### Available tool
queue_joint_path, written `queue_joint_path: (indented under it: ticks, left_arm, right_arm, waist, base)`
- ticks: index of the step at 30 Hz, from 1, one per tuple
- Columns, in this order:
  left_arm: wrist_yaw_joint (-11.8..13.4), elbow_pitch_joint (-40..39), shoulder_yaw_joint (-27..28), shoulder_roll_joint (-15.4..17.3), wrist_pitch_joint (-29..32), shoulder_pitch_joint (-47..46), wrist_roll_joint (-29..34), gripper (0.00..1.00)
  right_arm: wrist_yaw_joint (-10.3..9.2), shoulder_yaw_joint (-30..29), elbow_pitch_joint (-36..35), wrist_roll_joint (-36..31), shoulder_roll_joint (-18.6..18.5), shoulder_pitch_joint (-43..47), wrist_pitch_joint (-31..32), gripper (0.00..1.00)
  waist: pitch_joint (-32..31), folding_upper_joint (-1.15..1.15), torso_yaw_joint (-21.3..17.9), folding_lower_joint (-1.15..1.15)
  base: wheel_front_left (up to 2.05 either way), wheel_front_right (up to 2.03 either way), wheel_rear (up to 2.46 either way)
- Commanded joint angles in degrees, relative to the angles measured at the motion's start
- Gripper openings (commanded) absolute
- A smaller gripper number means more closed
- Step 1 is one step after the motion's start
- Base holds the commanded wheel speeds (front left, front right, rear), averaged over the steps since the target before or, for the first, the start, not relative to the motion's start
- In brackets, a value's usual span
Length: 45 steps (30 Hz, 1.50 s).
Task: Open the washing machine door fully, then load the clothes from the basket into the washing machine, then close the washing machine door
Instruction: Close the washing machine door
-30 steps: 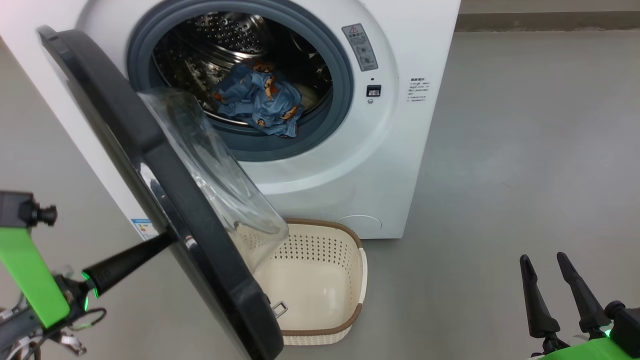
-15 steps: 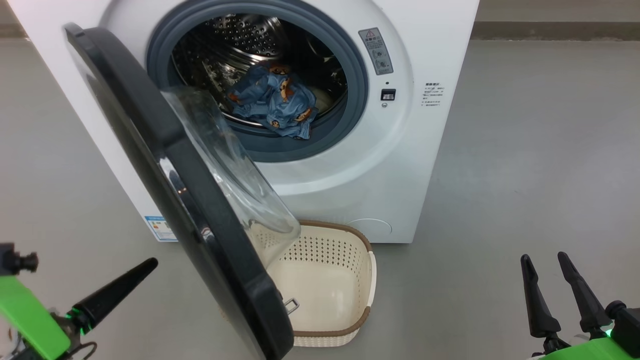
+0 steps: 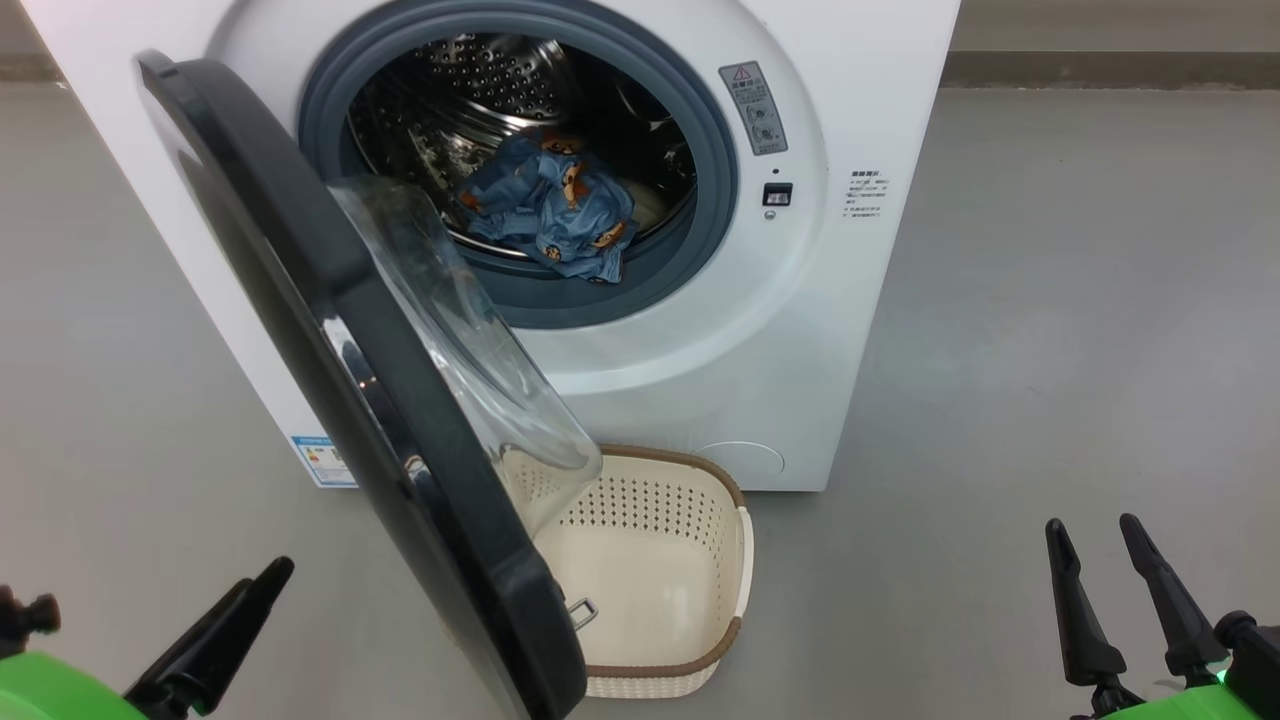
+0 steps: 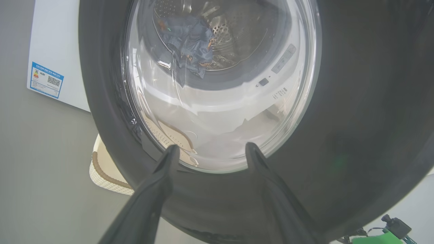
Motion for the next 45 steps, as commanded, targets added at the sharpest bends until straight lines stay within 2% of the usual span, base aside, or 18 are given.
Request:
queue_joint_path:
  ticks: [1,13,16,21,26,32,37,45]
  left_arm:
    - [0.02,-0.81,1.53,2.52,-3.19,-1.28,0.67,1.00]
    - [0.02,3.84,-7.42,6.28,-24.19,1.50,1.68,1.00]
    - [0.02,4.84,-9.27,6.93,-27.64,1.66,2.24,1.00]
    - [0.02,8.69,-13.91,8.92,-37.62,1.51,5.96,1.00]
    - [0.02,12.94,-16.34,9.64,-41.94,0.52,10.73,1.00]
    - [0.02,15.14,-9.32,5.65,-42.27,0.46,22.68,1.00]
    - [0.02,13.73,-4.51,1.70,-42.28,1.91,33.67,1.00]
    - [0.02,9.90,2.49,-3.91,-42.29,4.63,45.39,1.00]
  right_arm:
    - [0.26,0.80,-1.58,-0.73,-1.38,-0.38,-0.46,1.00]
    - [0.26,0.79,-1.45,-0.64,-1.68,0.18,-0.46,1.00]
    - [0.26,0.73,-1.47,-0.63,-1.74,0.26,-0.46,1.00]
    - [0.26,0.65,-1.47,-0.66,-1.80,0.35,-0.46,1.00]
    - [0.26,0.48,-1.42,-0.70,-1.80,0.46,-0.46,1.00]
    - [0.26,0.03,-1.55,-0.67,-1.82,0.79,-0.46,1.00]
    - [0.26,-0.38,-1.67,-0.74,-1.70,1.01,-0.46,1.00]
    - [0.26,-0.60,-1.66,-0.80,-1.57,0.85,-0.46,1.00]
  waist:
    - [-0.03,0.00,-0.09,0.00]
    - [-0.36,0.00,-1.22,0.00]
    - [-0.37,0.00,-1.42,0.00]
    - [-0.42,0.00,-2.03,0.00]
    - [-0.53,0.00,-2.85,0.00]
    - [-0.64,0.00,-3.91,0.00]
    - [-0.63,0.00,-4.64,0.00]
    - [-0.59,0.00,-5.25,0.00]
  base:
    - [0.00,0.00,0.00]
    - [0.00,0.00,0.00]
    - [0.00,0.00,0.00]
    - [0.00,0.00,0.00]
    - [0.00,0.00,0.00]
    - [0.00,0.00,0.00]
    - [0.00,0.00,0.00]
    - [0.00,0.00,0.00]
